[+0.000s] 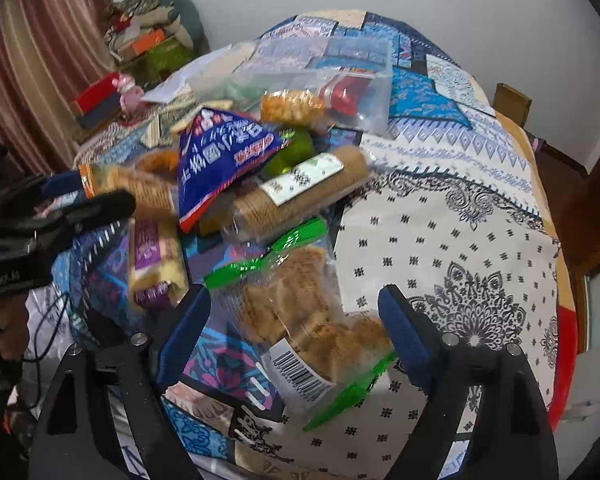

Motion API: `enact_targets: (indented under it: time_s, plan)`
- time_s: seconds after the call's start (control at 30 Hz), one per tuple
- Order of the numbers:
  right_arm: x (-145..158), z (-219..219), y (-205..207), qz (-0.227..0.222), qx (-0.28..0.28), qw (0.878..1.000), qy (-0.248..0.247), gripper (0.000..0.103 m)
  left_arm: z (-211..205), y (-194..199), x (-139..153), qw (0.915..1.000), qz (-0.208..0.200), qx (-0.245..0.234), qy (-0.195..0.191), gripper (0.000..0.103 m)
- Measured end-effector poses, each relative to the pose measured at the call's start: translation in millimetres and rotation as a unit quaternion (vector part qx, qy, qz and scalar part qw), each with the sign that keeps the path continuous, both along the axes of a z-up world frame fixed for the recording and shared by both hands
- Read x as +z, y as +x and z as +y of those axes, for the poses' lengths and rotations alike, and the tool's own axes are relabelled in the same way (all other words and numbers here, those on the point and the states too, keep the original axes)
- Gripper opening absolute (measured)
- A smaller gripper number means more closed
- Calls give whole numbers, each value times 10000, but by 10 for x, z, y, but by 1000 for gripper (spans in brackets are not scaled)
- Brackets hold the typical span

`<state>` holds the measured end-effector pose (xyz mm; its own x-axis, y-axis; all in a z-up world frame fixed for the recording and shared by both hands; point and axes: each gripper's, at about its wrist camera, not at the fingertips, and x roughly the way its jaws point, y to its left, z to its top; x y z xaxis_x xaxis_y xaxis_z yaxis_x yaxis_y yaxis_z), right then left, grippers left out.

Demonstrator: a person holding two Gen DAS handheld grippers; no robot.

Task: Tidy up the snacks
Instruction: 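Grasp the orange cookie bag with the left gripper while the right grasps the green-sealed cookie bag, then carry both cookie bags into the clear box and release them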

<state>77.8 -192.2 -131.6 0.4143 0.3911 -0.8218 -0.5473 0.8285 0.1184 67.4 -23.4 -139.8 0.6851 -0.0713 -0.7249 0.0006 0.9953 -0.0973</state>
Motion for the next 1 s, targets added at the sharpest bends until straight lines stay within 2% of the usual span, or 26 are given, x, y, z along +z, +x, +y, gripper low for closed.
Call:
enact_targets:
  time_s: [0.07, 0.2, 0.3, 0.33, 0.37, 0.53, 0.57, 0.77, 1.0]
  plan:
    - [-50, 5, -10, 71, 49, 10000, -37, 84, -11, 12, -11, 10000, -36, -30, 25, 72]
    - [-157, 25, -2, 191, 131, 9996, -190, 84, -43, 40, -73, 9999, 13, -117, 25, 67]
    - [-231, 25, 15, 282, 114, 9992, -244, 84, -50, 68, -141, 9999, 79, -110, 21, 53]
    - [-240, 20, 14, 291, 106, 9993, -227, 84, -45, 80, -158, 9999, 104, -102, 5, 45]
    - [-239, 6, 8, 289, 98, 9994, -180, 83, -39, 89, -175, 9999, 132, -101, -31, 42]
    - [-178, -68, 29, 364, 36, 9993, 105, 68, 13, 71, -142, 9999, 8, -38, -147, 40]
    - [-160, -91, 30, 377, 36, 9991, 183, 56, 22, 59, -125, 9999, -24, -30, -154, 40]
    - [1, -141, 97, 318, -98, 9984, 466, 48, 77, -17, 43, 9997, -242, 3, -60, 39]
    - [286, -122, 162, 5, -142, 9973, 726, 47, 199, -45, 282, 9985, -503, 124, -169, 39]
